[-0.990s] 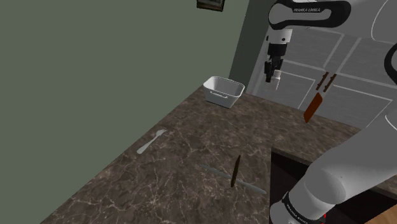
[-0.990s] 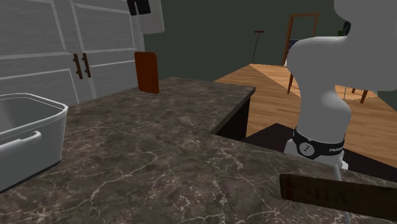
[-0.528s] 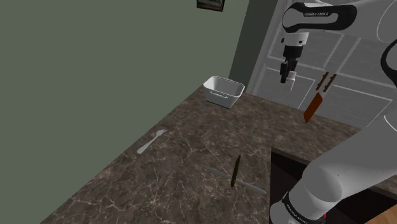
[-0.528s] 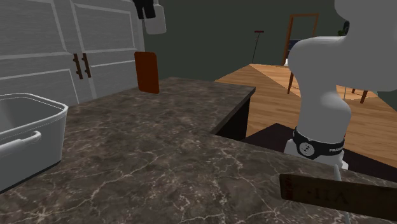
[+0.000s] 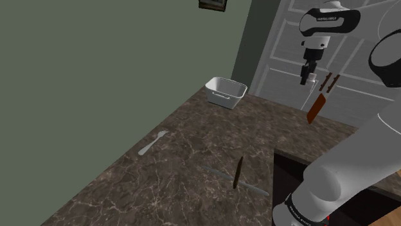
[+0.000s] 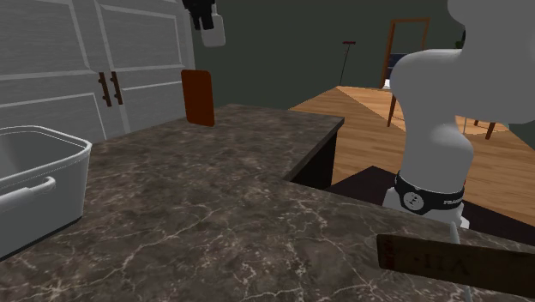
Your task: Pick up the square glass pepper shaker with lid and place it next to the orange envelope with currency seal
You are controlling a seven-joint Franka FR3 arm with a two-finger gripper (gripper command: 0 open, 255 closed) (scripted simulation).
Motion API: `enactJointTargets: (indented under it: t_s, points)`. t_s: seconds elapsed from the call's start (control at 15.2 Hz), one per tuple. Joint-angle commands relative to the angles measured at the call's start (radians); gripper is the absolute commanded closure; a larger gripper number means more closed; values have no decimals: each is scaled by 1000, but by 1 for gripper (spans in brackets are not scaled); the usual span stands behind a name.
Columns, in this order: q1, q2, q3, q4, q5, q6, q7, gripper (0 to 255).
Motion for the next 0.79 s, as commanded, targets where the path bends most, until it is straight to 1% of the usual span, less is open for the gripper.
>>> enactJointTargets:
  t_s: [0.0,0.2,0.4,0.59,0.73]
  points:
    - [-22,32,-35,28,7,11,-60,255]
    - [-59,96,-86,88,33,22,-151,255]
    - [-104,174,-133,162,74,29,-246,255]
    - [-163,267,-172,251,131,28,-344,255]
    - [-213,336,-192,321,176,21,-409,255]
